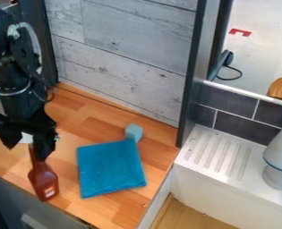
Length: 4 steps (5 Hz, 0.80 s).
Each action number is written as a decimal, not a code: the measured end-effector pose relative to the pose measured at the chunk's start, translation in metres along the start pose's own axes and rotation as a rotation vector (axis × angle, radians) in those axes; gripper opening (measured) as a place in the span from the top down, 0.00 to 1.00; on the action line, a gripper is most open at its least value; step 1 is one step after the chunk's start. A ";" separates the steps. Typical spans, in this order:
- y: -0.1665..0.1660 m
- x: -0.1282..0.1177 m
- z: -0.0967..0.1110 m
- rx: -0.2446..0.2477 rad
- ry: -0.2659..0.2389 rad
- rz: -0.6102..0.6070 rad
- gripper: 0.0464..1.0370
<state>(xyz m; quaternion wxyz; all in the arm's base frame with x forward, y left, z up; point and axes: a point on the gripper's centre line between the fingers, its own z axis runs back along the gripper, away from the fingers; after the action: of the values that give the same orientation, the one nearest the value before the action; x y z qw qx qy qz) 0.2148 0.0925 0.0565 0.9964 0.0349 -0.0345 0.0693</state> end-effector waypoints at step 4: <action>-0.007 -0.002 0.001 -0.047 0.010 -0.012 0.71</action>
<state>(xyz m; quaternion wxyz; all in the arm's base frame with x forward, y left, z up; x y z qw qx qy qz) 0.2134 0.0850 0.0568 0.9975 0.0113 -0.0310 0.0626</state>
